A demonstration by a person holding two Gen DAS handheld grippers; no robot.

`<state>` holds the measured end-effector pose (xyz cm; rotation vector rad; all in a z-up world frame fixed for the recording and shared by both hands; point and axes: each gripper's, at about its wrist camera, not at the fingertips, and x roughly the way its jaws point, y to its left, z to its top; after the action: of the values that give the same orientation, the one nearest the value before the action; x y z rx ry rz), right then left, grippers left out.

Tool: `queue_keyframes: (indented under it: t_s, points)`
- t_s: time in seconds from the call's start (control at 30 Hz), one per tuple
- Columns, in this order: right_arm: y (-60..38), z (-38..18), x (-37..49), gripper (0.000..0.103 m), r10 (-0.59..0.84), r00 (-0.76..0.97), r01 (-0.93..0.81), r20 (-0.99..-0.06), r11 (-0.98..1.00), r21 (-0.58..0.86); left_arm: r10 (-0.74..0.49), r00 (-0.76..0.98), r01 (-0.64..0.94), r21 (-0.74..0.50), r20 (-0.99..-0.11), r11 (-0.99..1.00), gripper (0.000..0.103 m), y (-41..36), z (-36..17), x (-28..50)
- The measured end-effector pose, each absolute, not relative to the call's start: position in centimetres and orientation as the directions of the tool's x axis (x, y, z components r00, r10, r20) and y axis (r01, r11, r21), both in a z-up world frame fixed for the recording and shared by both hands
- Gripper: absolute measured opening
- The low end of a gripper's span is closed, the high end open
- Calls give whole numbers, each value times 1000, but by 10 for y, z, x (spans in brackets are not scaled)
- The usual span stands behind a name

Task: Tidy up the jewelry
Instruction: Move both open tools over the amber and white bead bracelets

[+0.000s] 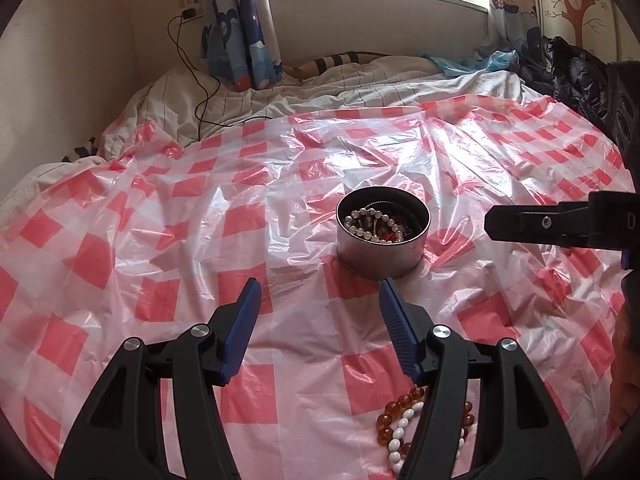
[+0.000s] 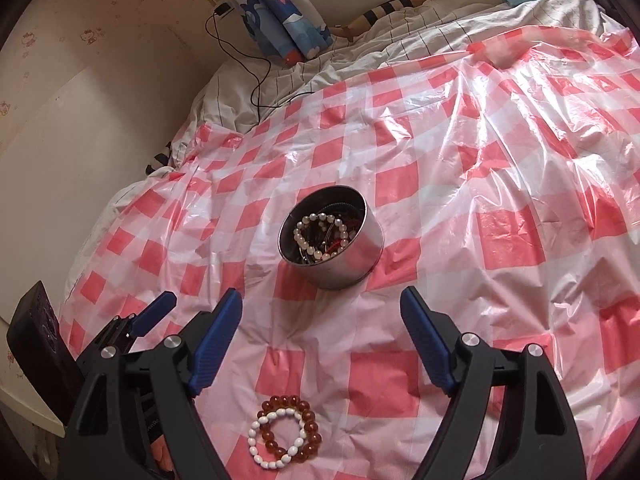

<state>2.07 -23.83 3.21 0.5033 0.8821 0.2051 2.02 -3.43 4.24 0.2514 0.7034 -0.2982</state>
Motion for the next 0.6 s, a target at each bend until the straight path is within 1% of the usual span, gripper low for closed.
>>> queue_keyframes:
  t_s: [0.17,0.27,0.3,0.37,0.43,0.47,0.53,0.6]
  points:
    - [-235,37,1,79,371,615,18,-695,875,483,-175,723,366,156,-668,917,59,-33,42,1]
    - [-233,39,-12,79,366,605,8,-707,885,465,-207,690,397,123,-694,910,61,-31,39,-8]
    - [-232,38,-17,80,362,602,7,-712,889,457,-229,668,412,95,-708,906,63,-29,37,-10]
    - [-228,35,-28,83,342,587,7,-734,904,427,-282,605,430,8,-744,903,72,-21,32,-11]
    - [-221,30,-36,86,323,560,2,-763,920,391,-333,547,420,-93,-768,903,74,-8,26,-12]
    - [-216,28,-38,86,315,544,-10,-778,929,370,-354,521,406,-140,-777,903,77,0,20,-13]
    - [-202,22,-39,89,286,514,-54,-809,952,303,-382,468,369,-216,-797,904,78,12,7,-13]
    - [-186,15,-40,89,210,509,-86,-835,977,193,-377,444,337,-238,-813,911,78,21,-3,-11]
